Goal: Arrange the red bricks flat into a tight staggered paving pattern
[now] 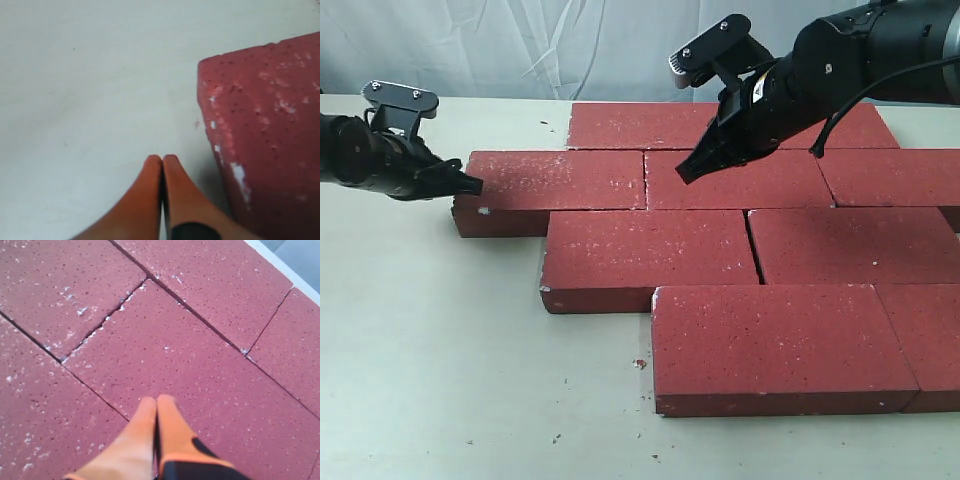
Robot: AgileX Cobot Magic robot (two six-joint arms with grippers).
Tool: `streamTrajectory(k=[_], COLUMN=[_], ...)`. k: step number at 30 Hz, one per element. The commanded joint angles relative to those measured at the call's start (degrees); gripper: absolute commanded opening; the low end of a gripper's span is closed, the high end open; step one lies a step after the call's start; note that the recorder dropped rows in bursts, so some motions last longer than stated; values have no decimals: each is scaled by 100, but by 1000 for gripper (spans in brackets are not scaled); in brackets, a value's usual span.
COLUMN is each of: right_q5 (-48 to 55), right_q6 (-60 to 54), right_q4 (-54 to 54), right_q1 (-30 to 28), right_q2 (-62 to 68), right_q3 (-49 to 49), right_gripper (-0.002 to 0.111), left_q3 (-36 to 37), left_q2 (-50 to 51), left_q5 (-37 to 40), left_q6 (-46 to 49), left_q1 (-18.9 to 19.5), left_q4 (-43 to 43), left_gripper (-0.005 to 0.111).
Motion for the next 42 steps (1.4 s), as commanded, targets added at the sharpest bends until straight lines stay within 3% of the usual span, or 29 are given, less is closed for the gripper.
streamTrajectory(k=[1,6,10,17,19,29,42], right_q5=[-82,-69,-69,-69,-69,-71,-71], right_q6=[7,7,7,7,7,7,7], right_q4=[13,13,13,13,13,43,43], right_q1=[-33,-33,-33,-33,-33,-33,-33], right_q2=[-17,-17,-17,-17,-17,-17,-17], right_q3=[19,19,19,19,19,19,19], right_gripper=[-1,-1,-1,-1,-1,-1,-1], left_q3=[-43,-43,-43,-43,-43,-504,-645], left_q2=[-110,-817,-1374,-1270,-1148,-455,-314], left_q5=[260,1528,2745,3804,3796,3808,3785], left_q6=[-8,-8,43,2900,3501,3536,3536], left_q1=[257,470,401,-299,-550,-1369,-1558], left_q4=[18,585,246,-1959,-2404,-2429,-2190], left_gripper=[0,0,0,0,0,0,0])
